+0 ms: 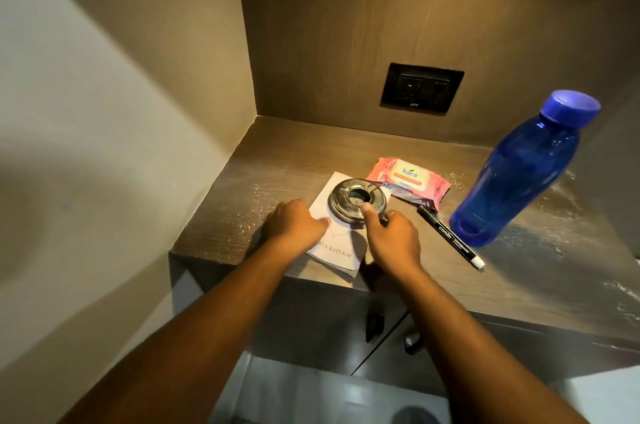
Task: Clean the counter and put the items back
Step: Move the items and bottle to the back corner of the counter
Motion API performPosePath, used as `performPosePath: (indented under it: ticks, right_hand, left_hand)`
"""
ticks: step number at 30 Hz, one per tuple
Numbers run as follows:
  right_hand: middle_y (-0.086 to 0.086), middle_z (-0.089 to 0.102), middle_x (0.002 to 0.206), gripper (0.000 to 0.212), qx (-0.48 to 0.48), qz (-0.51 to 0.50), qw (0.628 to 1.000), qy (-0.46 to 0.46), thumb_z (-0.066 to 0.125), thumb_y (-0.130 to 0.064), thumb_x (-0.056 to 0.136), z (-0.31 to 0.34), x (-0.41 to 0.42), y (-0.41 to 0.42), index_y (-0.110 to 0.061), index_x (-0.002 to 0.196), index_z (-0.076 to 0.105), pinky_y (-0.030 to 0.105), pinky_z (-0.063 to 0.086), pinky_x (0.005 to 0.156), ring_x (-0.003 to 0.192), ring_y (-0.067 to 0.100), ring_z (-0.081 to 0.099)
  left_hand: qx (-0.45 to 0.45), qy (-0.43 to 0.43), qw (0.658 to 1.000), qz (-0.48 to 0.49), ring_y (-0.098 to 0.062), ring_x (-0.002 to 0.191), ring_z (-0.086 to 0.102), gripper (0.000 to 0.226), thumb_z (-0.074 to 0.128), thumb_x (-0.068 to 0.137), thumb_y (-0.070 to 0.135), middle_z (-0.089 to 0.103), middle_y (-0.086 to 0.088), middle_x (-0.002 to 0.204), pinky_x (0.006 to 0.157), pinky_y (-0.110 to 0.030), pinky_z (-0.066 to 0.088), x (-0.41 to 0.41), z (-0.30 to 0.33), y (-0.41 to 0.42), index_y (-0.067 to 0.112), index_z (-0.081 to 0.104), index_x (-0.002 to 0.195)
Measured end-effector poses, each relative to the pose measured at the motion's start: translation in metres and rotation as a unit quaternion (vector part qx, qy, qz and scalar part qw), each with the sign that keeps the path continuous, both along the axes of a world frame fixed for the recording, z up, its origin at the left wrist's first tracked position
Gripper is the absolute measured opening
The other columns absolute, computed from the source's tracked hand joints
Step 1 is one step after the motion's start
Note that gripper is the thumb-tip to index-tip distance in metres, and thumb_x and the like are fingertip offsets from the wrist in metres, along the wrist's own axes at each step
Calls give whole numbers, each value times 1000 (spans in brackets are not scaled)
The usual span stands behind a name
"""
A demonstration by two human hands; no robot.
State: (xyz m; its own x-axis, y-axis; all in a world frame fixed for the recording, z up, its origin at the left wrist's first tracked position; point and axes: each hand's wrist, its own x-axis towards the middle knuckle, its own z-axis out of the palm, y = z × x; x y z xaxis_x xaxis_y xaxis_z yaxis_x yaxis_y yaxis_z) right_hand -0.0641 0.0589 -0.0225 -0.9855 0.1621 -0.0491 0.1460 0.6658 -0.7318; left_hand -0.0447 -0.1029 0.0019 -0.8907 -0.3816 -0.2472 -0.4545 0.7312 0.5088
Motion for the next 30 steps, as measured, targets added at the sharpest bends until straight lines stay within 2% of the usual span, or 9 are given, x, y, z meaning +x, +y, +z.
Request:
performPosePath:
  ticks: [3, 6, 9, 15, 19, 24, 26, 28, 30]
  right_hand:
    - [6, 64, 85, 44, -43, -66, 995, -64, 45, -52, 95, 5, -15, -13, -14, 81, 61, 30, 35, 55, 72, 21, 58]
    - [7, 65, 89, 42, -34, -112, 989, -88, 46, -50, 96, 4, -25, -15, -10, 89, 60, 32, 41, 59, 76, 24, 59]
    - [7, 64, 87, 38, -87, -135, 982, -103, 48, -47, 96, 4, -32, -17, -14, 77, 53, 37, 49, 65, 77, 24, 60]
    - [7, 65, 88, 33, -228, -150, 954, -126, 53, -46, 94, 9, -39, -34, -16, 79, 56, 47, 55, 82, 86, 27, 62]
    - [9, 64, 93, 39, -226, -96, 965, -89, 48, -49, 96, 27, -49, -66, -13, 85, 57, 36, 49, 66, 81, 21, 58]
    - [4, 56, 109, 46, -283, 25, 950, -127, 39, -53, 98, 53, -68, -119, -18, 128, 40, 45, 53, 89, 97, 22, 59]
    - [4, 55, 114, 51, -311, 64, 933, -166, 40, -53, 98, 58, -71, -137, -20, 135, 33, 45, 53, 89, 102, 23, 59]
    - [7, 53, 129, 50, -282, 86, 943, -153, 46, -47, 98, 56, -74, -151, -17, 136, 35, 46, 51, 94, 113, 27, 56]
    - [8, 50, 138, 54, -241, 121, 954, -133, 57, -43, 94, 51, -78, -159, -16, 135, 35, 43, 50, 96, 115, 27, 55]
  left_hand:
    - [88, -19, 995, 34, -29, 80, 66, 13, 58, 81, 25, 70, -7, 85, 78, -39, 55, -11, 7, -6, 13, 64, 83]
    - [148, -8, 987, 54, -30, 83, 66, 12, 54, 80, 6, 68, -10, 85, 68, -34, 52, -19, 6, -10, 5, 66, 85]
    - [236, 2, 969, 70, -28, 90, 65, 8, 62, 83, 1, 68, -11, 92, 82, -37, 55, -23, 4, -20, 9, 64, 84]
    - [359, 2, 927, 113, -26, 94, 67, 14, 66, 84, 4, 71, -10, 98, 86, -41, 55, -21, -3, -48, 14, 66, 94]
    - [407, 20, 904, 129, -18, 77, 70, 12, 61, 87, 4, 73, -4, 77, 68, -30, 55, -28, 9, -77, 14, 66, 87]
    - [425, 76, 884, 179, -18, 62, 68, 14, 57, 87, -4, 69, -8, 73, 47, -27, 54, -45, 41, -119, 8, 61, 84]
    - [405, 91, 889, 192, -25, 71, 68, 12, 57, 87, -5, 68, -13, 86, 60, -34, 58, -52, 47, -131, 4, 62, 93]
    - [378, 100, 898, 204, -30, 83, 68, 14, 59, 87, -4, 68, -17, 95, 81, -42, 57, -58, 47, -141, 3, 62, 98]
    - [361, 106, 902, 212, -33, 92, 68, 16, 59, 87, -3, 67, -19, 99, 88, -43, 55, -62, 45, -147, -1, 62, 103]
